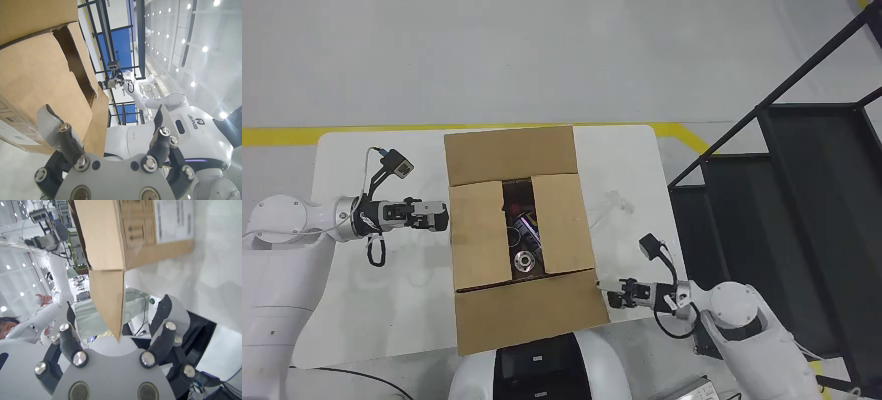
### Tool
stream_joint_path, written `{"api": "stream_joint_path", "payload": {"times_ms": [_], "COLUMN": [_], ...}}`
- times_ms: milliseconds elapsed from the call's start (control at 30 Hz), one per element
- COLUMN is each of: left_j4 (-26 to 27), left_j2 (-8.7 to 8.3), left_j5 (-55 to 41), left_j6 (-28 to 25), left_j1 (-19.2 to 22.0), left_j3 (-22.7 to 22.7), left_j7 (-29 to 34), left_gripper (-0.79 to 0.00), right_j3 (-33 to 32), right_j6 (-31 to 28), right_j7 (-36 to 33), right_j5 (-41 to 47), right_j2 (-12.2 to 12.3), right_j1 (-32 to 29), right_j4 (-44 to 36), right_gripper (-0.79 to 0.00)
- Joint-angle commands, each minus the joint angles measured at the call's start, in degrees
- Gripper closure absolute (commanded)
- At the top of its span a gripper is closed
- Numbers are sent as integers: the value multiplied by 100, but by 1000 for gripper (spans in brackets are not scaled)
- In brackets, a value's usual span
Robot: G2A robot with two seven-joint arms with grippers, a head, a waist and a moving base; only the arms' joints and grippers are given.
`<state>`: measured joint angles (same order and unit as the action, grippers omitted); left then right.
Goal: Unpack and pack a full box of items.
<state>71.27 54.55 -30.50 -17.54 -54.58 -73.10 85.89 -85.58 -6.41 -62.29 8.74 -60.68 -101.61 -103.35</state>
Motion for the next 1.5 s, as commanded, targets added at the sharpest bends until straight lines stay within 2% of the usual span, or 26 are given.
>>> {"api": "stream_joint_path", "payload": {"times_ms": [0, 233, 400, 533, 767, 1033, 1167, 1300, 1467], "left_j4": [0, 0, 0, 0, 0, 0, -27, -304, -1006], "left_j2": [0, 0, 0, 0, 0, 0, 7, 79, 164], "left_j5": [0, 0, 0, 0, 0, 0, -213, -407, -138], "left_j6": [0, 0, 0, 0, 0, 0, -190, -497, -662], "left_j1": [0, 0, 0, 0, 0, 0, 2, 264, 843], "left_j3": [0, 0, 0, 0, 0, 0, -141, -13, 189], "left_j7": [0, 0, 0, 0, 0, 0, -431, -601, -960], "left_gripper": [-785, -785, -785, -785, -785, -785, -785, -785, -785], "right_j3": [146, 580, 713, 916, 1454, 1698, 1733, 1727, 1702], "right_j6": [-30, -256, -461, -493, -689, -1435, -1536, -1533, -1537], "right_j7": [-305, -757, -705, -737, -20, 964, 1051, 1090, 1110], "right_j5": [218, 2068, 3303, 3711, 3581, 2369, 2210, 2068, 1984], "right_j2": [0, -79, -154, -204, -338, -418, -427, -423, -418], "right_j1": [48, 355, 650, 945, 1580, 1968, 2003, 2031, 2048], "right_j4": [2, 188, 502, 634, 1042, 1251, 1252, 1259, 1245], "right_gripper": [-785, -785, -785, -785, -785, -785, -785, -785, -785]}}
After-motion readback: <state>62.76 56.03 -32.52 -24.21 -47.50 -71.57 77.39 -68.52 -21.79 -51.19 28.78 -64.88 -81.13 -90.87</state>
